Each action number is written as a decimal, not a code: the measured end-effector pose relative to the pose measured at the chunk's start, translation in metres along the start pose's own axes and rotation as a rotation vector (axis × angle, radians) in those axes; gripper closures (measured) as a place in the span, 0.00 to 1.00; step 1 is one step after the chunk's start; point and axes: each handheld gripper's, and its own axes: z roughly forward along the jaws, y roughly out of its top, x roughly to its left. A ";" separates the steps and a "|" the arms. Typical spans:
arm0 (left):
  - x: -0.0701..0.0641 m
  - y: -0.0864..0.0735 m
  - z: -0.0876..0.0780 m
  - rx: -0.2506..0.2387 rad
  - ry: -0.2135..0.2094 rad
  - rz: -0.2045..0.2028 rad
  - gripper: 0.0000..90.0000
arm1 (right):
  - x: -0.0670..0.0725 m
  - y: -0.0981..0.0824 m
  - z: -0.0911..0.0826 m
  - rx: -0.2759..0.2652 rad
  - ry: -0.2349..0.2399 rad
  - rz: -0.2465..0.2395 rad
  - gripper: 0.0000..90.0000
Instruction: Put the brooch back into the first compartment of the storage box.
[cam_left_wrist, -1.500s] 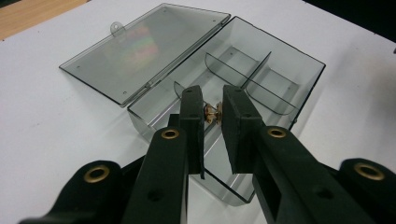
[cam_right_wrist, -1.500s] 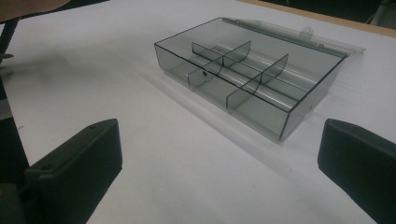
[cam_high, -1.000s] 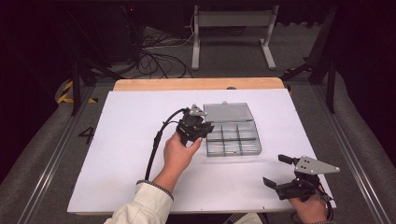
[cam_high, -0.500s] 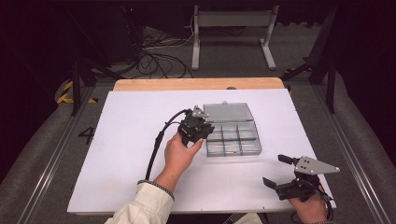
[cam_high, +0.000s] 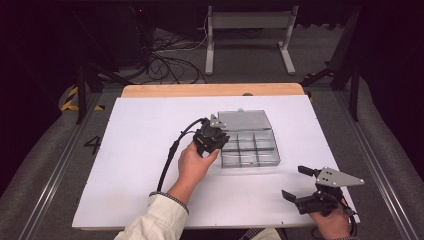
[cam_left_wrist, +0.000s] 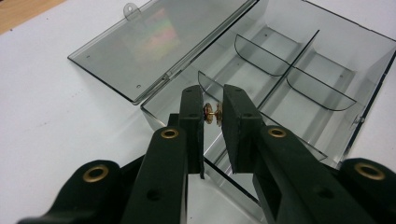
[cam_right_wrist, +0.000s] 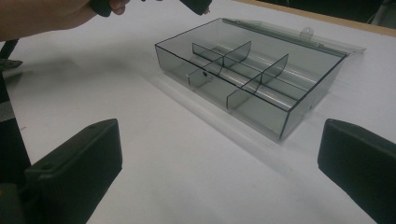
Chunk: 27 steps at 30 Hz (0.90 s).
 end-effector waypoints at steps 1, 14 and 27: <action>0.000 0.000 0.001 0.003 -0.001 -0.002 0.87 | 0.000 0.000 0.000 0.001 0.000 -0.002 0.01; 0.002 -0.004 0.012 0.048 -0.010 -0.002 0.87 | 0.000 0.000 0.000 0.000 0.001 -0.004 0.01; 0.000 -0.004 0.015 0.064 0.008 0.005 0.87 | 0.000 0.000 -0.001 -0.001 0.002 -0.006 0.01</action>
